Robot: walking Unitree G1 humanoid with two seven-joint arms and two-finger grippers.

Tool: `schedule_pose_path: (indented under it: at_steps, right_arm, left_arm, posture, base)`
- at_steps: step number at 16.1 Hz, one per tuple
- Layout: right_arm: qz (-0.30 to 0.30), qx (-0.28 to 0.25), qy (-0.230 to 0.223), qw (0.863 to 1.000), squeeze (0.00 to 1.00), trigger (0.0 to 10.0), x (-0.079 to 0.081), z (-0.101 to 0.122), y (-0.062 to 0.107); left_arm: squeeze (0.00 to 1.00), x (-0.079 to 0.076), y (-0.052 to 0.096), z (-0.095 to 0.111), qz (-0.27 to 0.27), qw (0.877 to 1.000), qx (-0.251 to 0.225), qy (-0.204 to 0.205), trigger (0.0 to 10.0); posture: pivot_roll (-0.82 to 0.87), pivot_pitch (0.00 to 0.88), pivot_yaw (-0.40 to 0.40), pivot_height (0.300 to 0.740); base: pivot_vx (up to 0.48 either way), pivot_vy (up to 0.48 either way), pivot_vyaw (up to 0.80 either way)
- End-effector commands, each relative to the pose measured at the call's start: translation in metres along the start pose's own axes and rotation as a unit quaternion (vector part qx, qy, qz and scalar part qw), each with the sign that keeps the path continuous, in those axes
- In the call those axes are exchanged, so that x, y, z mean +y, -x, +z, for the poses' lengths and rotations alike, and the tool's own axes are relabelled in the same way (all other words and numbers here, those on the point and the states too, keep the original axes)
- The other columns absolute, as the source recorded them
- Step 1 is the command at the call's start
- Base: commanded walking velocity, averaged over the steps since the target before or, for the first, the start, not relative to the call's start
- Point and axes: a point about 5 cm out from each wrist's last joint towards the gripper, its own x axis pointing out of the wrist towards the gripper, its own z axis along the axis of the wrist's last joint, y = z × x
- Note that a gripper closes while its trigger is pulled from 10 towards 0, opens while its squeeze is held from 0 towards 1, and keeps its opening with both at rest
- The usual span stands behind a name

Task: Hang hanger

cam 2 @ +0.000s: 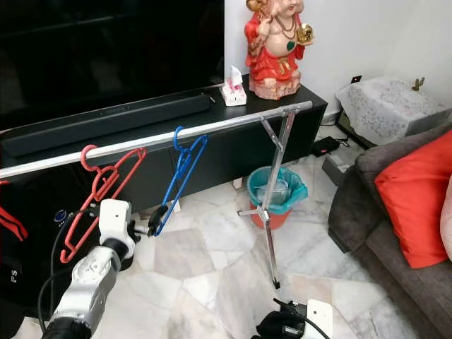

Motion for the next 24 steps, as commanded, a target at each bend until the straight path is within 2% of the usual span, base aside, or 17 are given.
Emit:
schedule_pose_path:
  at_steps: [1, 3, 7, 11, 14, 19, 24]
  right_arm:
    - [-0.005, -0.015, -0.001, 1.000, 0.00, 10.0, -0.001, 0.005, 0.000]
    - [-0.025, -0.054, -0.005, 0.998, 0.00, 10.0, -0.006, 0.020, -0.001]
    - [-0.040, -0.083, 0.000, 0.996, 0.00, 10.0, -0.008, 0.038, -0.003]
    - [-0.046, -0.075, -0.007, 0.996, 0.00, 10.0, -0.009, 0.034, -0.003]
    - [-0.049, -0.070, -0.010, 0.996, 0.00, 10.0, -0.010, 0.031, -0.003]
    - [-0.042, -0.072, -0.003, 0.996, 0.00, 10.0, -0.006, 0.032, -0.003]
    - [-0.039, -0.074, -0.003, 0.996, 0.00, 10.0, -0.006, 0.032, -0.003]
  left_arm:
    - [0.00, 0.002, -0.002, 0.004, 0.008, 1.000, -0.010, 0.007, 10.0]
    - [0.00, 0.003, -0.002, 0.007, 0.009, 1.000, -0.018, 0.013, 10.0]
    - [0.00, 0.005, 0.000, 0.007, 0.016, 1.000, -0.022, 0.015, 10.0]
    - [0.00, 0.005, 0.000, 0.008, 0.014, 0.999, -0.027, 0.021, 10.0]
    - [0.00, 0.005, 0.000, 0.011, 0.011, 0.999, -0.033, 0.024, 10.0]
    - [0.00, 0.004, 0.000, 0.009, 0.007, 0.999, -0.029, 0.025, 10.0]
    - [0.00, 0.002, -0.001, 0.014, 0.000, 0.998, -0.045, 0.033, 10.0]
  posture:
    - [-0.17, 0.052, -0.010, 0.740]
    - [-0.17, 0.051, -0.011, 0.740]
    - [-0.17, 0.053, -0.015, 0.740]
    - [-0.17, 0.050, -0.014, 0.740]
    - [-0.17, 0.050, -0.013, 0.740]
    - [-0.17, 0.050, -0.014, 0.740]
    - [-0.17, 0.048, -0.015, 0.740]
  base:
    - [0.000, 0.000, 0.00]
    - [0.000, 0.000, 0.00]
    - [0.000, 0.000, 0.00]
    - [0.000, 0.000, 0.00]
    - [0.000, 0.000, -0.65]
    - [0.246, 0.000, 0.00]
    - [0.254, 0.000, 0.00]
